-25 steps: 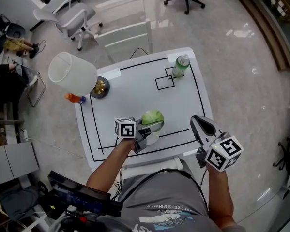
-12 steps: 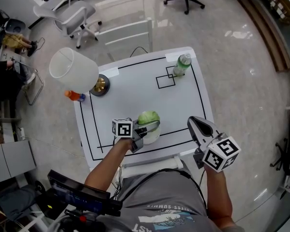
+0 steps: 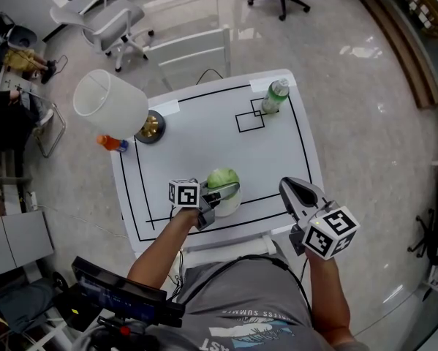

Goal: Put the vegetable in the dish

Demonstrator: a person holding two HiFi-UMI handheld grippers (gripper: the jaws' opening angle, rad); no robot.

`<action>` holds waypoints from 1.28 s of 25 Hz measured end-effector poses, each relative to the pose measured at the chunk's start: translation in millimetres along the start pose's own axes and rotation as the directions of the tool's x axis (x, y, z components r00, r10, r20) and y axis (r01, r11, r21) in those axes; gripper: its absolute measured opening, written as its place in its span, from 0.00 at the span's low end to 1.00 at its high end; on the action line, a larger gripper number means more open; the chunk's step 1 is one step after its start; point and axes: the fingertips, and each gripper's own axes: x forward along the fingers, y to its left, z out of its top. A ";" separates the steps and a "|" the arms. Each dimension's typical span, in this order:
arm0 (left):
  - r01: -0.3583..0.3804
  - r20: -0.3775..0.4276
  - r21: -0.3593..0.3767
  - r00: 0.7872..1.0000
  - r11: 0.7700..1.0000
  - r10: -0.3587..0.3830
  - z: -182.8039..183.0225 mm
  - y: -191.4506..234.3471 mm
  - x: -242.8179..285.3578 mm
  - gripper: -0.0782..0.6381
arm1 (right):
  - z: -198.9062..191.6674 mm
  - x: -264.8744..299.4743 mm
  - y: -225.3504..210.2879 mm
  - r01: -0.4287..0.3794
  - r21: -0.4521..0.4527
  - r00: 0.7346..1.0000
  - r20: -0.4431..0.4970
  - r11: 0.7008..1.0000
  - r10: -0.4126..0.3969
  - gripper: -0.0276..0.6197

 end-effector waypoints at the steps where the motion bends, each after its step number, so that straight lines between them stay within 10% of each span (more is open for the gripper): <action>1: 0.000 0.001 -0.004 1.000 1.000 0.000 -0.1 1.5 1.1 0.53 | -1.9 0.2 -1.9 0.002 0.002 1.000 -0.004 1.000 -0.002 0.05; 32: -0.037 -0.048 -0.019 0.998 0.999 0.036 6.1 28.1 16.0 0.53 | -11.9 36.1 -11.5 0.004 0.023 0.997 -0.075 1.000 -0.002 0.06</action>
